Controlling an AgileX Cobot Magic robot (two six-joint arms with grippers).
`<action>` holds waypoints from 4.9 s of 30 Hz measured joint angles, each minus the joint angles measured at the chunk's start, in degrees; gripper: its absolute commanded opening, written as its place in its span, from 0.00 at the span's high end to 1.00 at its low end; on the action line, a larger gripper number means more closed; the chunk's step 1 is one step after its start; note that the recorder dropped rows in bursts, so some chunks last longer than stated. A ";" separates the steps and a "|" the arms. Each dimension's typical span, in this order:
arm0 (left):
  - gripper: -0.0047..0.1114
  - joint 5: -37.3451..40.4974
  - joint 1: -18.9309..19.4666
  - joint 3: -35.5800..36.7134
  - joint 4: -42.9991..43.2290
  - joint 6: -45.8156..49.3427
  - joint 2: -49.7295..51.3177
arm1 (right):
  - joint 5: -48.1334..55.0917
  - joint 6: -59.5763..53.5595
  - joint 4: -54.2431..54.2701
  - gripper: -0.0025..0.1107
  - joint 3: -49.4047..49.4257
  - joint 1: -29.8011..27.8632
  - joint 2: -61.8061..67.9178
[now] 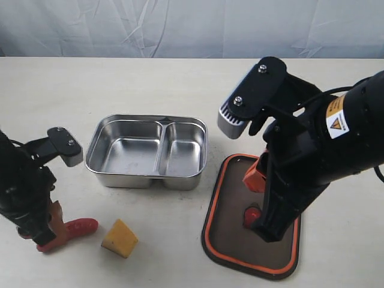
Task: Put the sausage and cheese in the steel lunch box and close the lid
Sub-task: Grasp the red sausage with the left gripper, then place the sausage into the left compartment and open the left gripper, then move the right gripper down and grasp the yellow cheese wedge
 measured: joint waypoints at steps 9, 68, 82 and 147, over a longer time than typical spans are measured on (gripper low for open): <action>0.54 -8.58 -3.13 0.00 4.60 -4.14 6.97 | 1.11 0.00 0.00 0.98 0.00 0.00 0.00; 0.96 -10.80 -3.45 -23.41 -7.90 -5.57 12.42 | -2.08 -2.21 9.40 0.97 0.00 0.00 3.03; 0.96 -18.11 -3.45 -7.56 -7.77 -8.78 -16.09 | -3.31 -39.44 38.40 0.97 0.00 0.13 18.93; 0.96 -16.32 -3.45 7.86 1.89 -21.16 -37.37 | -32.40 -59.02 70.95 0.06 -5.89 10.74 46.25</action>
